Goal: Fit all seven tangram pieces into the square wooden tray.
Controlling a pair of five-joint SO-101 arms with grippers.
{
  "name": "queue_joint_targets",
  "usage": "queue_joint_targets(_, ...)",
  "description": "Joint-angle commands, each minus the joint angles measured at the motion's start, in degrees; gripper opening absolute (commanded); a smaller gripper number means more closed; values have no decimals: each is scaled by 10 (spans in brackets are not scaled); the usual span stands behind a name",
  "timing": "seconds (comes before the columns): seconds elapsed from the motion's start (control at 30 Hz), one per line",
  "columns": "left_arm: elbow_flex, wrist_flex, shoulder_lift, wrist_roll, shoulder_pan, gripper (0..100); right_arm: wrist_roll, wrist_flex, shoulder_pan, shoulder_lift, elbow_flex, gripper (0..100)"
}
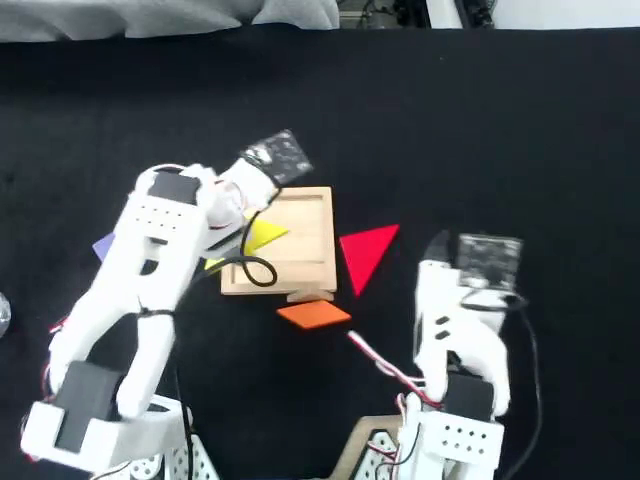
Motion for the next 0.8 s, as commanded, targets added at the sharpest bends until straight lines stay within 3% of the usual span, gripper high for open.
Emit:
queue_joint_targets(0.0,-37,-44,22,-53,45,256,-40,-25,36,65,-19,170)
queue_joint_targets(0.2,-76,-48,94,-120,83,256,-39,-25,37,65,-18,170)
queue_joint_targets(0.5,-190,-42,227,-125,90,256,-39,-25,36,65,-17,170)
queue_joint_targets(0.77,-228,22,239,-122,94,261,-39,-44,36,65,-7,170)
